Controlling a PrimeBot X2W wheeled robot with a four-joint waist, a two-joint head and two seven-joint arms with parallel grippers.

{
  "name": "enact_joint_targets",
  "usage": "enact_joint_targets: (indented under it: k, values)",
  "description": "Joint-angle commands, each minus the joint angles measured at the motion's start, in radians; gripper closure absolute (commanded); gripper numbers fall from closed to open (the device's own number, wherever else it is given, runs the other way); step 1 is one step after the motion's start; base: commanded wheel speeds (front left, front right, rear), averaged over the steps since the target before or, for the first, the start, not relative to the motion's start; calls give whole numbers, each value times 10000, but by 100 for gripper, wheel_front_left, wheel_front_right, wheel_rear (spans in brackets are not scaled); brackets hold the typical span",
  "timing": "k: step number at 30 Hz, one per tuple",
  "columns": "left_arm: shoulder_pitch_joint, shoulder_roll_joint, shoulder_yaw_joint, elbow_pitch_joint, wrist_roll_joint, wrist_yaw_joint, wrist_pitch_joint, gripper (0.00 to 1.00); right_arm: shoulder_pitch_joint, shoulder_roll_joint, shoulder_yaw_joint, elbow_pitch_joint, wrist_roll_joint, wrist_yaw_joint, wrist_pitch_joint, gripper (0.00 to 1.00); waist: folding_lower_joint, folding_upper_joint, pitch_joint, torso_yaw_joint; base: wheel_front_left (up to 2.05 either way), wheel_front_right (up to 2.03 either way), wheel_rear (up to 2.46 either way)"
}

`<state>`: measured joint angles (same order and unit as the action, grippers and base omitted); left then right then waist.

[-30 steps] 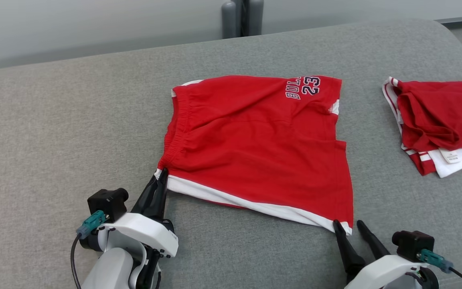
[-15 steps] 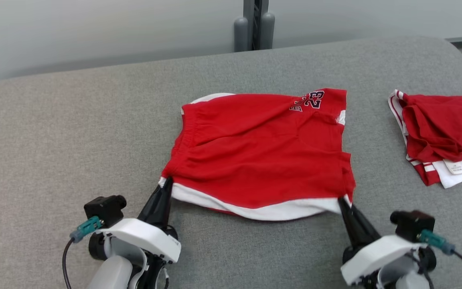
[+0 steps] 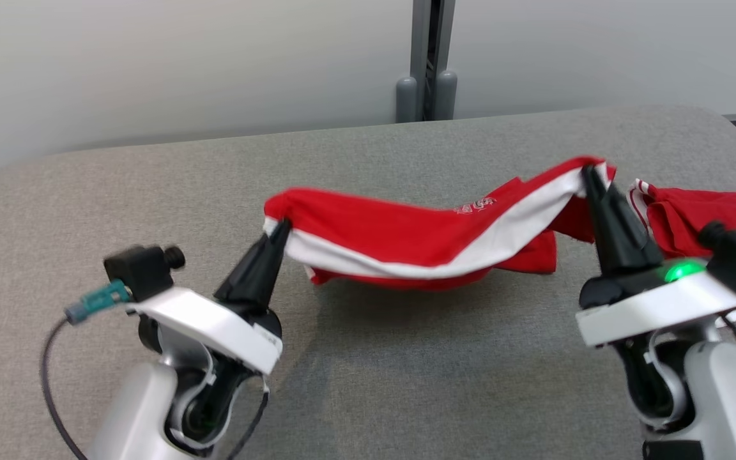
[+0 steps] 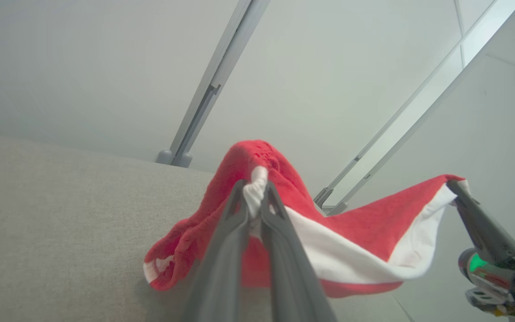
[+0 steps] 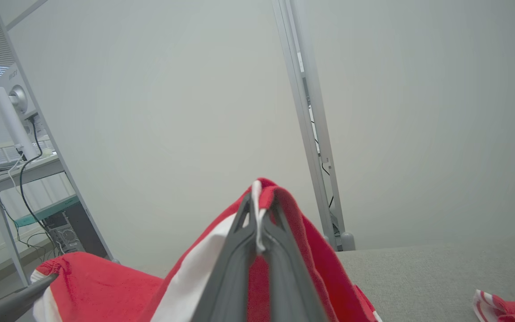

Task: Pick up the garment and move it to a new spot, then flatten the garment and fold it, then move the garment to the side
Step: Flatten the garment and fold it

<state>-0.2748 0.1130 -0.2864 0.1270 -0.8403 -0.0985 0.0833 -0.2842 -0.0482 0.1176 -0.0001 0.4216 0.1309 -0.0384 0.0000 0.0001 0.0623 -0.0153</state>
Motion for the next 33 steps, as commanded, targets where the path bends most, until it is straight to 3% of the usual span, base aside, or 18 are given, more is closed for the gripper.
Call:
enact_joint_targets:
  k: [1,11,16,21,26,33]
  values:
    - [-182,75,105,-236,-156,125,172,100,-150,-58,-118,-160,-74,-5,105,100,0,-1,-25,54,0,0,0]
    - [-1700,110,995,-2692,-1907,1921,2695,100,-1573,-53,-989,-1505,-180,-5,1579,100,0,-1,593,181,0,0,0]
    - [-3163,103,1314,-2771,-2614,2911,3894,100,-2787,-52,-1297,-1612,-158,-5,2294,100,0,-1,1525,217,0,0,0]
    - [-5313,95,1714,-1936,-3010,3573,4502,100,-4762,-151,-1385,-944,-340,-5,3033,100,0,-1,2821,198,0,0,0]
    - [-7361,305,1752,-552,-2678,3429,4429,100,-6895,-440,-1053,172,-624,-5,3019,100,0,-1,3713,149,0,0,0]
    - [-10878,491,2047,2147,-1971,2329,2917,100,-10565,-583,-687,2756,-1209,-5,1282,100,0,-1,4906,-6,0,0,0]
